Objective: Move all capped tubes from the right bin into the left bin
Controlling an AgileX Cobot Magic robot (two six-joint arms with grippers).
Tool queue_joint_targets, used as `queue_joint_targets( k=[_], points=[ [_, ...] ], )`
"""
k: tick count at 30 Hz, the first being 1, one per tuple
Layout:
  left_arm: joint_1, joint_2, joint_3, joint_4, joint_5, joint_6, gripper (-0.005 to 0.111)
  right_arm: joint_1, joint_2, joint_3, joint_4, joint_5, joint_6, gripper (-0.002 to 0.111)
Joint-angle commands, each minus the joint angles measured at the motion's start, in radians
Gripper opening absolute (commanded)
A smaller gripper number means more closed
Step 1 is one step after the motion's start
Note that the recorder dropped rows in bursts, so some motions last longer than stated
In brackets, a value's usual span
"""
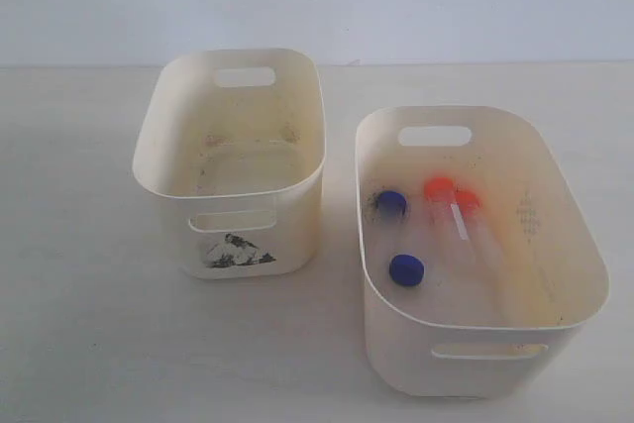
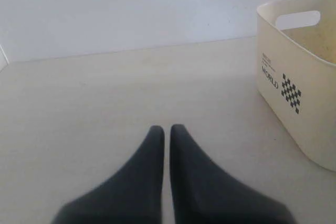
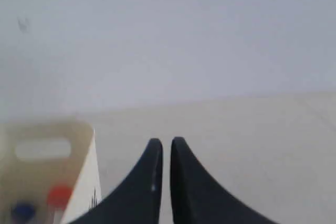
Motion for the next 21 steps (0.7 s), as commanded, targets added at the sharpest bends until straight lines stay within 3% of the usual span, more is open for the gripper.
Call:
queue_joint_targets(
  k=[1,6,8,9,11,14,17,21],
  points=[
    [0.001,-0.002,-0.004,-0.007,-0.015,-0.012,0.004,-0.007,-0.003,-0.001,0.0,-0.319,-0.004,0.005],
    [0.001,-0.002,-0.004,-0.007,-0.015,-0.012,0.004,-0.007,0.0,-0.001,0.0,-0.679,0.022,0.005],
    [0.001,-0.002,-0.004,-0.007,-0.015,-0.012,0.004,-0.007,0.004,-0.066,0.0,-0.359,0.036,0.005],
    [0.001,-0.002,-0.004,-0.007,-0.015,-0.012,0.004,-0.007,0.04,-0.124,0.017,-0.075,0.07,0.005],
    [0.001,-0.002,-0.004,-0.007,-0.015,-0.012,0.004,0.014,0.132,-0.133,0.091,-0.045,0.192,0.005],
    [0.001,-0.002,-0.004,-0.007,-0.015,-0.012,0.004,0.02,0.198,-0.136,0.225,-0.152,0.397,0.005],
    [0.001,-0.002,-0.004,-0.007,-0.015,-0.012,0.004,0.02,0.254,-0.215,0.163,-0.07,0.297,0.005],
    [0.001,-0.002,-0.004,-0.007,-0.015,-0.012,0.004,0.02,0.39,-0.377,0.147,0.292,0.081,0.005]
  ],
)
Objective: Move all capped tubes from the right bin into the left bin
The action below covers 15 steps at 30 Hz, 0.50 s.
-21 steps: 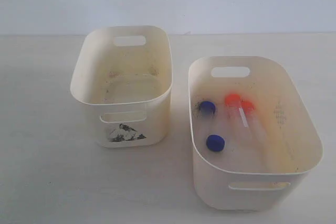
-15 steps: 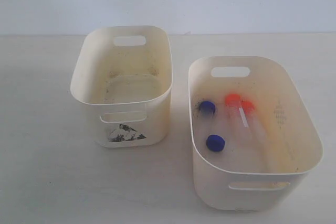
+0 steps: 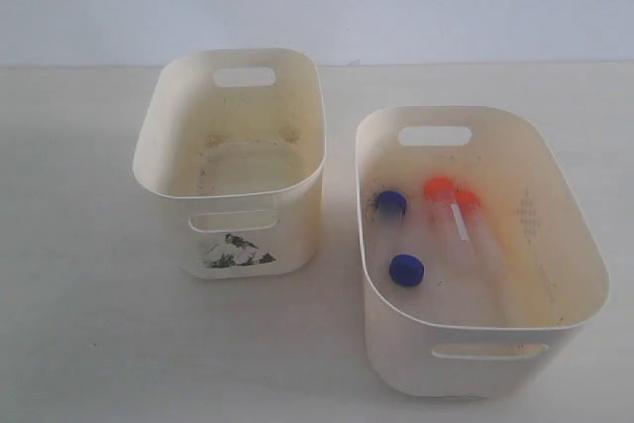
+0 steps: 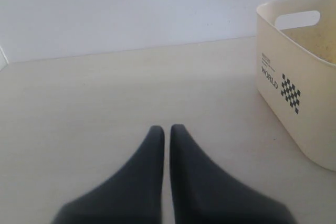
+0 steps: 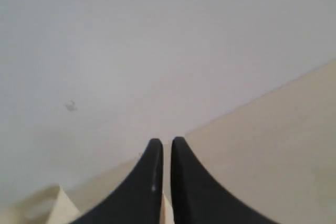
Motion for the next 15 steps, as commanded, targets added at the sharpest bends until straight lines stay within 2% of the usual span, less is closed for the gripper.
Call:
queue_joint_targets(
  k=[1,3,6,11,15],
  points=[
    [0.001,-0.002,-0.004,-0.007,-0.015,-0.012,0.004,0.001,0.157,-0.175,-0.026,0.38,-0.187,0.005],
    [0.001,-0.002,-0.004,-0.007,-0.015,-0.012,0.004,0.001,0.255,-0.262,-0.024,0.591,-0.189,0.005],
    [0.001,-0.002,-0.004,-0.007,-0.015,-0.012,0.004,0.001,0.371,-0.37,-0.007,0.764,-0.193,0.005],
    [0.001,-0.002,-0.004,-0.007,-0.015,-0.012,0.004,0.001,0.45,-0.446,-0.037,0.771,-0.186,0.005],
    [0.001,-0.002,-0.004,-0.007,-0.015,-0.012,0.004,0.001,0.489,-0.515,-0.016,0.755,-0.369,0.005]
  ],
)
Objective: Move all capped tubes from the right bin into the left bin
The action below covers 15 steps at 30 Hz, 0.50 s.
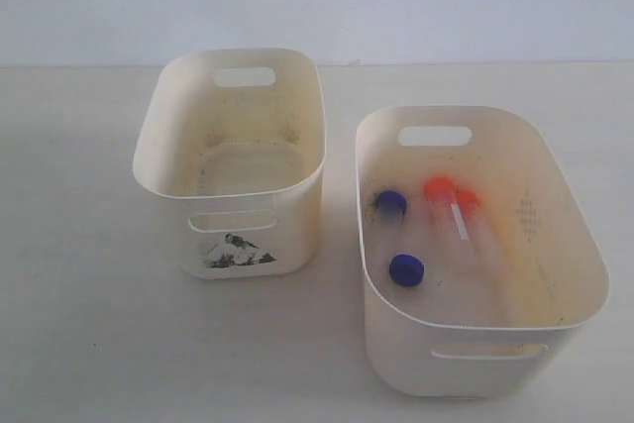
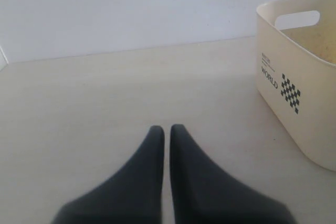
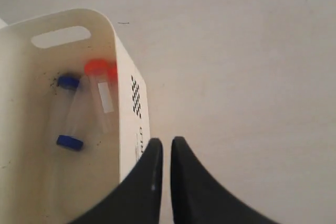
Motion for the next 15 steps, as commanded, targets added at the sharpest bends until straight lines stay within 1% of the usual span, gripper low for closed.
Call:
queue_joint_targets(
  k=[1,3,5,7,8,9,11,12,14,15],
  points=[
    [0.001,-0.002,-0.004,-0.007,-0.015,-0.012,0.004,0.001,0.038,-0.08,0.008,-0.032,-0.223,0.005],
    [0.001,-0.002,-0.004,-0.007,-0.015,-0.012,0.004,0.001,0.038,-0.109,0.008,-0.075,-0.347,0.005],
    [0.001,-0.002,-0.004,-0.007,-0.015,-0.012,0.004,0.001,0.038,-0.141,0.034,-0.105,-0.356,0.005],
    [0.001,-0.002,-0.004,-0.007,-0.015,-0.012,0.004,0.001,0.041,-0.19,0.151,-0.058,-0.445,0.005],
    [0.001,-0.002,-0.004,-0.007,-0.015,-0.012,0.004,0.001,0.058,-0.22,0.238,-0.017,-0.528,0.005],
    [0.001,-0.002,-0.004,-0.007,-0.015,-0.012,0.004,0.001,0.077,-0.251,0.333,0.043,-0.65,0.005],
    [0.001,-0.002,-0.004,-0.007,-0.015,-0.012,0.004,0.006,0.113,-0.303,0.463,0.091,-0.719,0.006],
    [0.001,-0.002,-0.004,-0.007,-0.015,-0.012,0.004,0.017,0.135,-0.337,0.493,0.105,-0.718,0.008],
    [0.001,-0.002,-0.004,-0.007,-0.015,-0.012,0.004,0.05,0.164,-0.379,0.495,0.12,-0.686,0.016],
    [0.001,-0.002,-0.004,-0.007,-0.015,-0.012,0.004,0.077,0.188,-0.399,0.494,0.121,-0.672,0.022]
  ],
)
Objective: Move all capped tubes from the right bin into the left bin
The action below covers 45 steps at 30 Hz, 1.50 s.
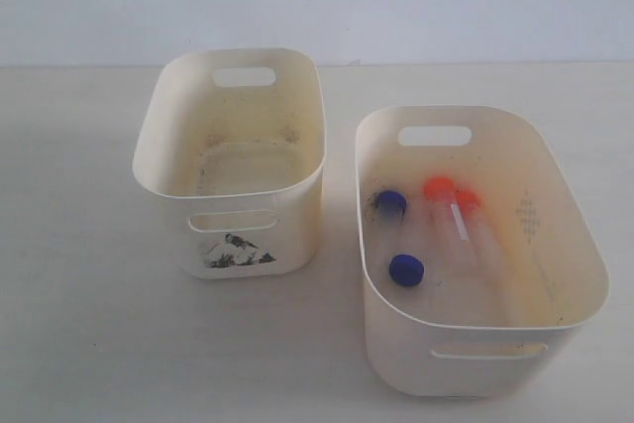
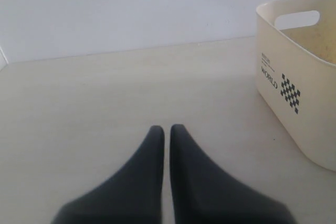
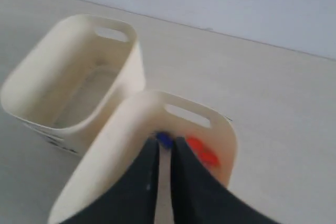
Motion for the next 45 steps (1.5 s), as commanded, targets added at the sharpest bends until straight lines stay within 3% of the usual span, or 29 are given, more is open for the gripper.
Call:
queue_joint_targets(
  k=[1,7,9,11,14,19,30,37,45],
  points=[
    [0.001,-0.002,-0.004,-0.007,-0.015,-0.012,0.004,0.079,0.083,-0.093,0.06,0.043,0.005,0.026],
    [0.001,-0.002,-0.004,-0.007,-0.015,-0.012,0.004,0.349,0.165,-0.098,0.112,0.007,0.016,0.029],
    [0.001,-0.002,-0.004,-0.007,-0.015,-0.012,0.004,0.43,0.2,-0.098,-0.033,-0.079,0.163,0.029],
    [0.001,-0.002,-0.004,-0.007,-0.015,-0.012,0.004,0.466,0.251,-0.098,-0.24,-0.105,0.458,0.03],
    [0.001,-0.002,-0.004,-0.007,-0.015,-0.012,0.004,0.483,0.358,-0.098,-0.398,-0.051,0.61,0.04],
    [0.001,-0.002,-0.004,-0.007,-0.015,-0.012,0.004,0.483,0.542,-0.098,-0.372,-0.024,0.616,0.059],
    [0.001,-0.002,-0.004,-0.007,-0.015,-0.012,0.004,0.483,0.781,-0.123,-0.451,-0.067,0.776,0.059],
    [0.001,-0.002,-0.004,-0.007,-0.015,-0.012,0.004,0.483,0.845,-0.126,-0.639,-0.197,0.992,0.059],
    [0.001,-0.002,-0.004,-0.007,-0.015,-0.012,0.004,0.483,0.945,-0.126,-0.708,-0.255,1.045,0.059]
  ],
)
